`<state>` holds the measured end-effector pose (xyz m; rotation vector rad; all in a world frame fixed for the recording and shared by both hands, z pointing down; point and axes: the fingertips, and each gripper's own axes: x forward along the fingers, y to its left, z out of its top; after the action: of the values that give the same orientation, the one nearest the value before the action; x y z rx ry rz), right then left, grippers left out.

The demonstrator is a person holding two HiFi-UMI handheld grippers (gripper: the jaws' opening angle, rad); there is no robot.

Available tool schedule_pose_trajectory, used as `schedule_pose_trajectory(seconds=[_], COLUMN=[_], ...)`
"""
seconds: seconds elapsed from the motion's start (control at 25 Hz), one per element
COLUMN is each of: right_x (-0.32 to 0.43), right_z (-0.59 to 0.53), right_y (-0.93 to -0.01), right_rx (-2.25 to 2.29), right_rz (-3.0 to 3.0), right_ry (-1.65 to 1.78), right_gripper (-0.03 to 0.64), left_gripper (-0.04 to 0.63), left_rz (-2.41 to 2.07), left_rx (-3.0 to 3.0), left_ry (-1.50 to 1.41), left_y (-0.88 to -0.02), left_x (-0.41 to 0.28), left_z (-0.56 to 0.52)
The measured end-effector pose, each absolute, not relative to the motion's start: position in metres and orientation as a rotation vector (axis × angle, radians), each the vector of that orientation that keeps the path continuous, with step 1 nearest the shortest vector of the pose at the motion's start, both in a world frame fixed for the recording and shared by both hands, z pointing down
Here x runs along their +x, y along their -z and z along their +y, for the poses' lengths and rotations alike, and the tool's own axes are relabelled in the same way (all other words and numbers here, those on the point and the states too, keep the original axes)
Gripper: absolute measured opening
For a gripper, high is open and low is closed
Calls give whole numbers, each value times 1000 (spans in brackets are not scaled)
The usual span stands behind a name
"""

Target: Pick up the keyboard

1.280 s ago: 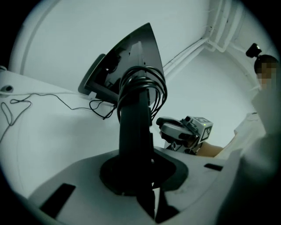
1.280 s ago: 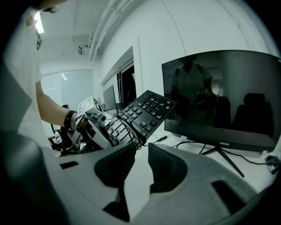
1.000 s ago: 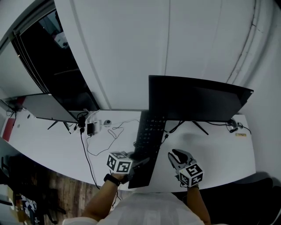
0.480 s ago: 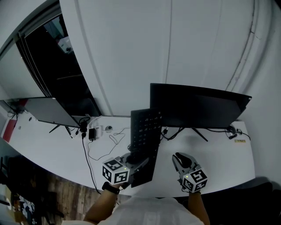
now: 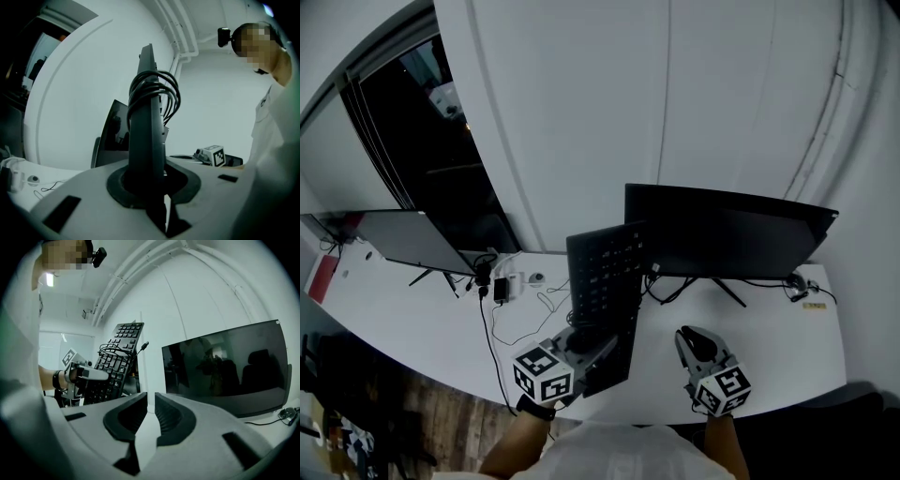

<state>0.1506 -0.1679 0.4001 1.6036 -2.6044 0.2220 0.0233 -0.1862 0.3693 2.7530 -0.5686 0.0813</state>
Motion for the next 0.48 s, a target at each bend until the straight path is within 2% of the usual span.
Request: schedule_pose_trajectory(seconds=[0.48], right_x=[158], right_z=[-163], right_y=[-372], right_rx=[1666], right_rz=[-2646], right_ry=[-160], right_gripper=[29], left_gripper=[61], left_rz=[-656], left_rx=[2923], left_ry=[-24], left_y=[-342], left_x=[18], left_z=[-176])
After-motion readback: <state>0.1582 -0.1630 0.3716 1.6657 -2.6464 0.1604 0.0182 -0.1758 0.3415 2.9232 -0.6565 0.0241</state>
